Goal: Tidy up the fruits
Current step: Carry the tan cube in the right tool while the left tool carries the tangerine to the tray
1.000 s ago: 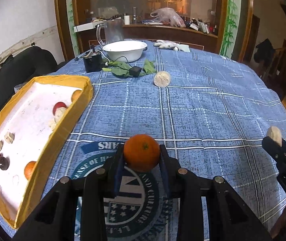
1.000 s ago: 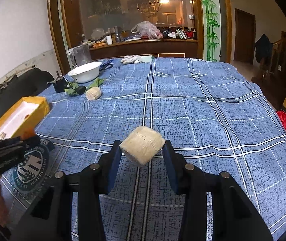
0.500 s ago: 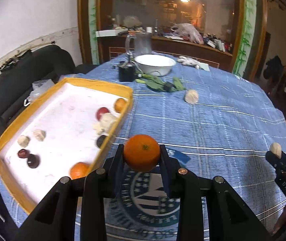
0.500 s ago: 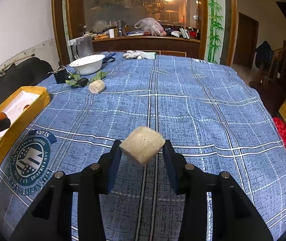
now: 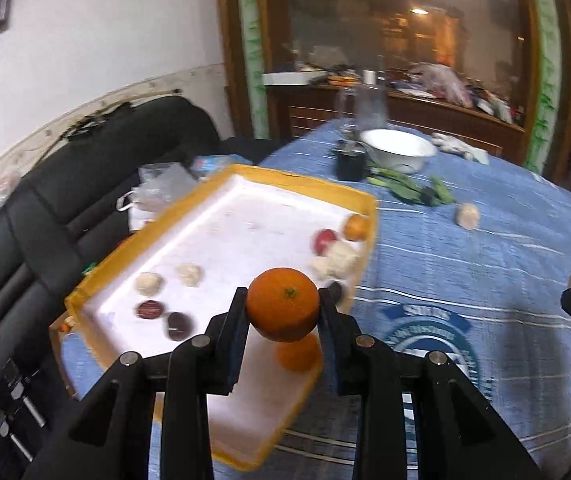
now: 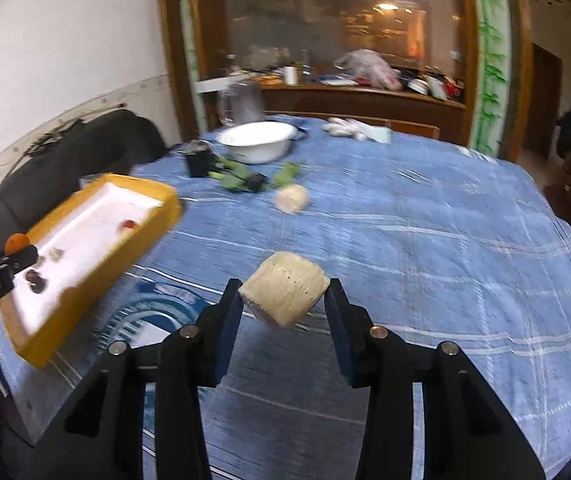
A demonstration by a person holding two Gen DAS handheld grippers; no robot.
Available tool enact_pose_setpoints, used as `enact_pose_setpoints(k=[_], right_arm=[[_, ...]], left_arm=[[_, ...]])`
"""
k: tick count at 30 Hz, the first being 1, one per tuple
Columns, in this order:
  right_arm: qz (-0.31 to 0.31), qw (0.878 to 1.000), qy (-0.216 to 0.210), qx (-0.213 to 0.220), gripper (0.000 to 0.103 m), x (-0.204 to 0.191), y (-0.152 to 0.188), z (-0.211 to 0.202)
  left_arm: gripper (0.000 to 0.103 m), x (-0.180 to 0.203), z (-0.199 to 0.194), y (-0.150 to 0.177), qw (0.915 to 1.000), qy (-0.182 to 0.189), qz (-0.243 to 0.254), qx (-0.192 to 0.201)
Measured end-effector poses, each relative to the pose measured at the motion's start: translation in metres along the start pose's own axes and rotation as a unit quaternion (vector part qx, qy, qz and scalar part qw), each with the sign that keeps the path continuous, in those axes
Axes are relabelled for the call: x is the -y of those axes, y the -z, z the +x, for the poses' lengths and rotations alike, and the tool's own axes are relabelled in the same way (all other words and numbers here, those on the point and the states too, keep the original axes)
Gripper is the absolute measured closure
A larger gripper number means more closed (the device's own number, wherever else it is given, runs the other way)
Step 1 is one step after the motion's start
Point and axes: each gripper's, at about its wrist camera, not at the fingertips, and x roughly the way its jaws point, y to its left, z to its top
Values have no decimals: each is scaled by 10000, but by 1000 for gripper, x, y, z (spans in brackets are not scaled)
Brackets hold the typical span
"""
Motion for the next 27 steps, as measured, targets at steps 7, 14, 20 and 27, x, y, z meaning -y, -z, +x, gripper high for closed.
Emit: enact_pose_setpoints(k=[7,14,20,27], right_arm=[[-489,9964,-679,96,59,-67,-32,20],[-855,9884,-1251,-45,59,-131,-60,65],[-1018,9853,-1334,-320,59,-167,-73,117],[-1127,9830,-1346,-546,59,-189,-81,159]], left_arm=[[71,-38,21,-5,9984,-455,-303,-141],[71,-62,49,-9,9956,-684,-484,-414],[71,-77,68,-13,9928,-813,-674,-572],[71,-87,86,-18,9906,-798,-830,-734]])
